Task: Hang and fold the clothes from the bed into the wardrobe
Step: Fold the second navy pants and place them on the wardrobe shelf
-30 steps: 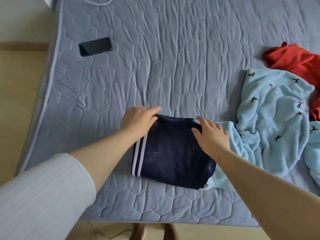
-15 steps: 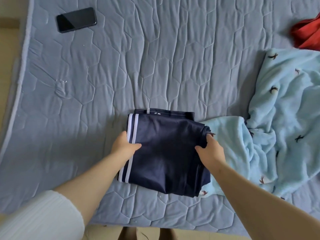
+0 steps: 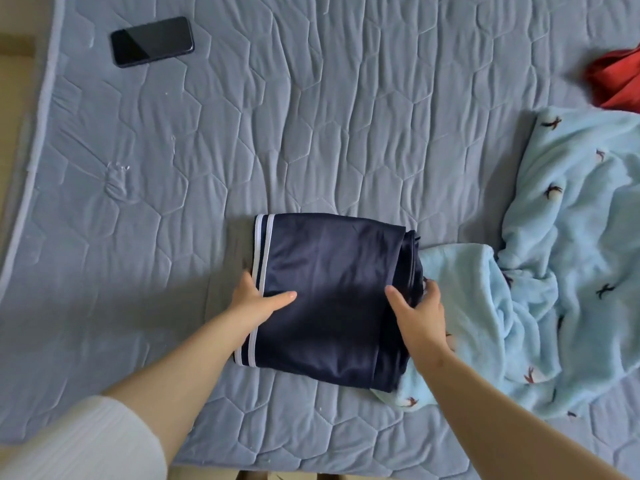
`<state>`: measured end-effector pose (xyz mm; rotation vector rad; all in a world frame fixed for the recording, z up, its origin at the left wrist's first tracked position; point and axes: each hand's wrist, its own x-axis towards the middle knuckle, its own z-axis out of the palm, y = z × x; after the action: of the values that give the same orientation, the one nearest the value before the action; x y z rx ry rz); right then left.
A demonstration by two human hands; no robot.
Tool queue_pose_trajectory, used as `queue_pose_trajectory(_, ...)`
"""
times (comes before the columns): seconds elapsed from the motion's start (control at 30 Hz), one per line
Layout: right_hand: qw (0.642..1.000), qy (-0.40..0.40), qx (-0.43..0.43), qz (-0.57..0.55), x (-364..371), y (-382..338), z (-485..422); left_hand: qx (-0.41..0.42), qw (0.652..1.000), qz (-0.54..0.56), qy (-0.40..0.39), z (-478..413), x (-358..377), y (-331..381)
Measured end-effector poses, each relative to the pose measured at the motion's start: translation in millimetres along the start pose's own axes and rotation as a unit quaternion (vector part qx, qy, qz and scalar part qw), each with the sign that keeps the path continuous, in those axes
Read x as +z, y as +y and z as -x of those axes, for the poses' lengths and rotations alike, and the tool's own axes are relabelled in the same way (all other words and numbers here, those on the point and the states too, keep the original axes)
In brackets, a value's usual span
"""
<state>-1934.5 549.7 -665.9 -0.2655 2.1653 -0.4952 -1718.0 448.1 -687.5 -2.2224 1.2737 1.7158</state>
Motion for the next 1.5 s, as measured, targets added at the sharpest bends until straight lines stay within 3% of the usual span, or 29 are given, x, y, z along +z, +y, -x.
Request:
queue_pose_trajectory(0.1,1.0,-0.018,-0.012,0.015,12.5,12.6,1.0,-0.019,0.997,0.078,-0.02,-2.6,3.2,-7.9)
queue_pose_trajectory(0.27,0.984,-0.105,0.018,-0.142,30.4,15.4,-8.8,-0.011,0.988,0.111,-0.105,-11.6,-1.5,-21.0)
queue_pose_trajectory(0.47,0.995,-0.046,0.02,-0.088,45.9,28.3,-11.7,0.003,0.982,0.133,-0.138,-14.4,-2.8,-37.4)
queue_pose_trajectory(0.6,0.969,-0.118,0.058,-0.208,40.9,19.3,-2.8,-0.018,0.98,0.162,-0.114,-10.1,-2.2,-40.4)
queue_pose_trajectory(0.73,0.952,-0.187,0.153,-0.185,31.4,14.7,11.1,-0.045,0.975,0.166,-0.14,3.7,-4.6,-42.8)
queue_pose_trajectory(0.9,0.908,-0.29,0.193,-0.234,21.3,19.0,43.6,-0.088,0.967,0.16,-0.178,29.3,-32.8,-50.6)
queue_pose_trajectory(1.33,0.919,-0.315,0.113,-0.209,-20.1,-40.0,148.3,-0.066,0.92,0.335,-0.192,167.3,-110.6,-44.8)
queue_pose_trajectory(1.5,0.909,-0.367,0.102,-0.169,-48.1,-83.7,195.7,-0.012,0.934,0.324,-0.152,225.6,-149.3,-24.7)
